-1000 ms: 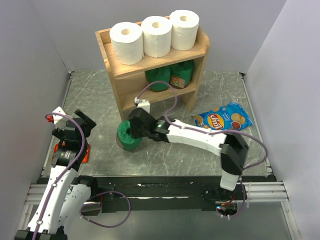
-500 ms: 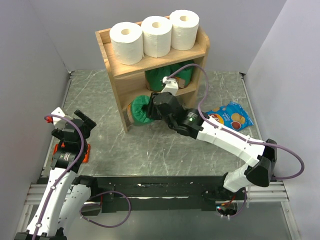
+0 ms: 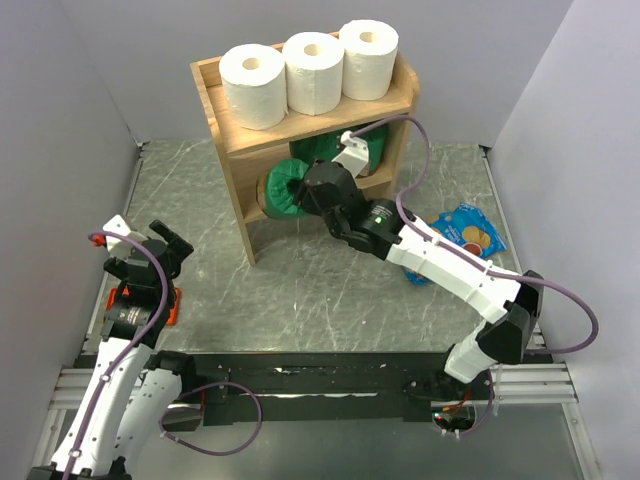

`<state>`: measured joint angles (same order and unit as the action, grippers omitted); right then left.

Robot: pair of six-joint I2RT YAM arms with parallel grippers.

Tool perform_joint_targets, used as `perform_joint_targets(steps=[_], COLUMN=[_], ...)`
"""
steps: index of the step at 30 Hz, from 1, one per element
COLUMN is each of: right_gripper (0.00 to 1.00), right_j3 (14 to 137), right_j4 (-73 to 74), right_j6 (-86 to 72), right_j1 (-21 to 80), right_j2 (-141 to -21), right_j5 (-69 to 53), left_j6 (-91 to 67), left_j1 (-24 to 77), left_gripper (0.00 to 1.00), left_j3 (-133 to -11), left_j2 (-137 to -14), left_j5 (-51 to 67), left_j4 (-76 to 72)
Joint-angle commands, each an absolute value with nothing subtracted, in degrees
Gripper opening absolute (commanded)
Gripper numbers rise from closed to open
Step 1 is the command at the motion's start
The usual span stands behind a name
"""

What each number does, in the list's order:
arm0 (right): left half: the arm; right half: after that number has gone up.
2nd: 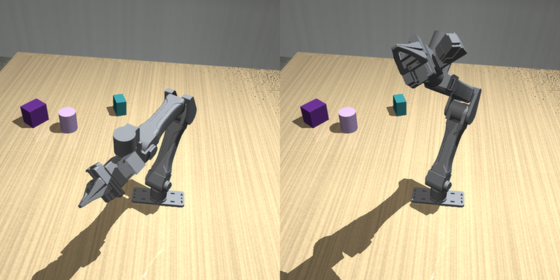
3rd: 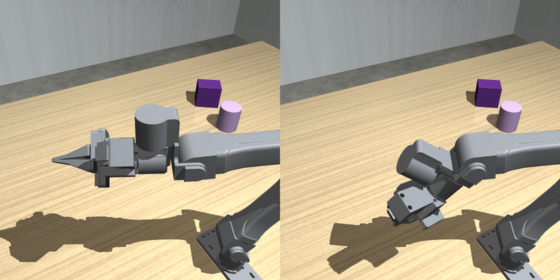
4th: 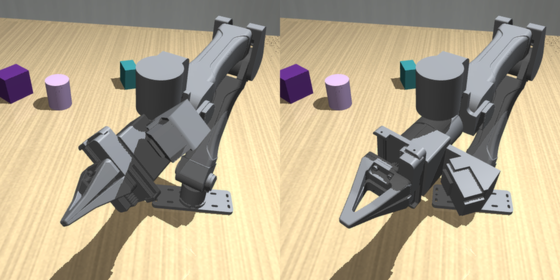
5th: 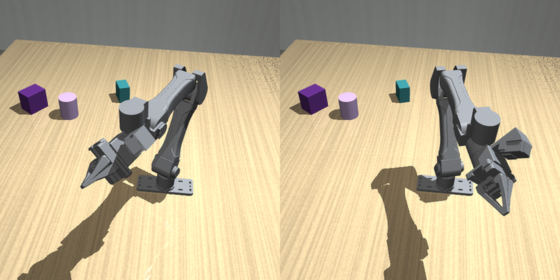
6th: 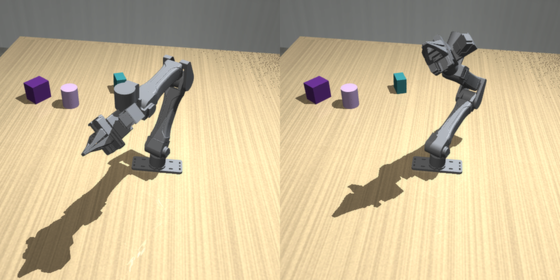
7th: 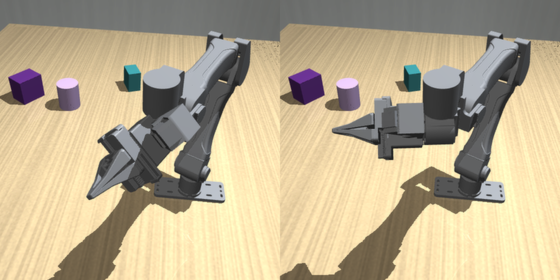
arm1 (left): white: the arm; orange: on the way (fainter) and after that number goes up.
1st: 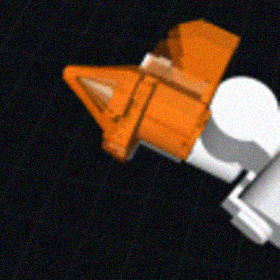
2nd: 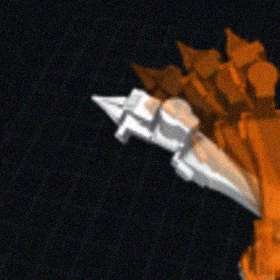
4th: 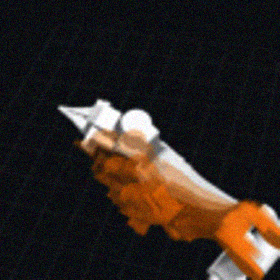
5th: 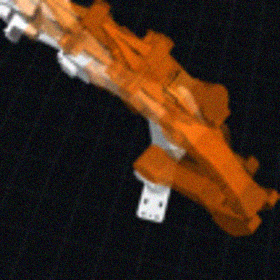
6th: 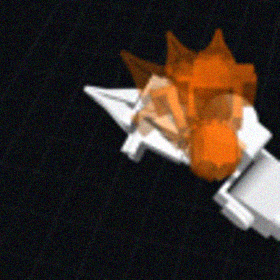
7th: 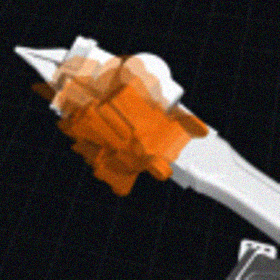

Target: Place and organize the paper towels onto the shelf

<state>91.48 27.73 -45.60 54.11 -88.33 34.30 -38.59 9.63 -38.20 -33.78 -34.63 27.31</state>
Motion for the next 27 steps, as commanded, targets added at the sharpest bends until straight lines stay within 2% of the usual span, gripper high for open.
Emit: perform_joint_targets(steps=[1,14,17,21,27], right_gripper=[0.32,0.37,0.43,0.59,0.66], right_j3=[97.72,107.40,108.19,110.04,107.31], right_j4=[24.78,30.67,31.81,33.05,28.39], right_j6=[-50.89,-60.81,-62.57,-63.55,-59.94], right_j1=[53.61,53.88,53.79,53.79,53.96], right_j2=[-90.08,-99.67,-100.81,-101.95,-100.20], right_j5=[37.09,40.69,41.92,41.93,39.64], left_j6=[-38.41,-38.50,-38.41,-38.32,-38.32], left_j1=[10.19,11.77,12.13,12.48,12.74], left_gripper=[0.96,0.96,0.96,0.96,0.96], left_j3=[-38.14,-38.06,-37.88,-37.97,-37.88], left_j2=[-32.78,-32.26,-32.08,-32.08,-31.99], left_j5=[-36.03,-36.74,-36.65,-36.65,-36.74], left_j4=[26.19,26.28,26.02,26.02,26.02])
